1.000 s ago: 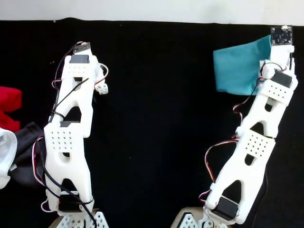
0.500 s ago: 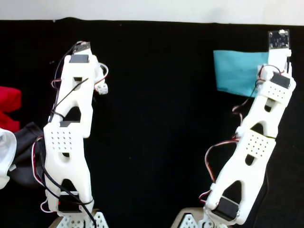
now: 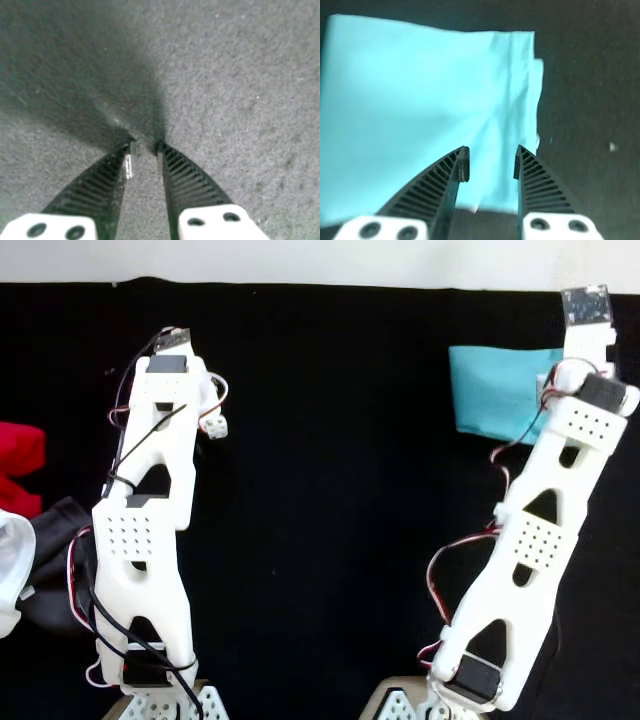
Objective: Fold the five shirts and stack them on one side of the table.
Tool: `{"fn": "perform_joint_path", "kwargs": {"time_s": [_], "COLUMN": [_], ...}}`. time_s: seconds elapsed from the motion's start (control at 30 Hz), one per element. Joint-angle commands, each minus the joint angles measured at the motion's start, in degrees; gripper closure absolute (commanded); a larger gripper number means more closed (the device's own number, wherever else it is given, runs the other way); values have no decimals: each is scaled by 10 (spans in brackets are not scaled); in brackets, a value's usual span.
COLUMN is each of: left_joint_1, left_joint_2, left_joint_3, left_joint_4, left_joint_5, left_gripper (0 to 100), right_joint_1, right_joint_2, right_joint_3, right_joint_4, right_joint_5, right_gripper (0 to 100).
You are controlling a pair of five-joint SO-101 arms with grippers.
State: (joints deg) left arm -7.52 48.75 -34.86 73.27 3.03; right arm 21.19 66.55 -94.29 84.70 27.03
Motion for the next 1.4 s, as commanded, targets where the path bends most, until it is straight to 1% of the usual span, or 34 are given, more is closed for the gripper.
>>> {"fn": "perform_joint_path", "kwargs": {"time_s": [0.0,0.07,0.2,0.3,0.4,0.5,0.6,0.67,0.73,0.83,0.93,1.03,1.07,1.1,1.13,1.2,1.23,1.27,1.33,1.37], "left_joint_1": [2,4,4,4,4,4,4,4,4,4,4,3,0,-3,-10,-27,-38,-48,-78,-96], "left_joint_2": [3,3,3,3,3,3,3,3,3,3,3,3,2,0,-1,-5,-8,-11,-15,-18], "left_joint_3": [-2,-2,-2,-2,-1,-1,-1,-1,-1,-1,0,0,0,0,-2,-24,-44,-61,-93,-109], "left_joint_4": [-14,-14,-13,-13,-13,-14,-14,-14,-14,-14,-13,-10,-9,1,23,82,120,152,206,232], "left_joint_5": [4,4,4,4,4,4,4,4,4,4,5,4,4,4,4,3,3,2,2,1], "left_gripper": [912,912,912,912,912,912,912,912,912,912,912,910,910,912,912,913,915,931,999,988], "right_joint_1": [-27,-44,-63,-103,-158,-221,-294,-350,-412,-473,-487,-487,-488,-489,-489,-487,-487,-487,-487,-487], "right_joint_2": [-113,-156,-242,-299,-375,-479,-575,-607,-610,-614,-632,-653,-657,-661,-663,-665,-663,-662,-661,-659], "right_joint_3": [-67,-65,-63,-52,12,152,364,524,674,868,1013,1134,1168,1199,1224,1260,1269,1274,1278,1280], "right_joint_4": [114,169,166,167,167,167,165,153,109,-33,-197,-323,-361,-395,-423,-461,-473,-480,-499,-504], "right_joint_5": [-46,-75,-137,-167,-194,-217,-245,-259,-266,-263,-265,-266,-266,-267,-275,-312,-325,-334,-336,-338], "right_gripper": [850,850,850,850,850,850,850,850,850,850,850,856,882,930,991,978,991,993,991,991]}}
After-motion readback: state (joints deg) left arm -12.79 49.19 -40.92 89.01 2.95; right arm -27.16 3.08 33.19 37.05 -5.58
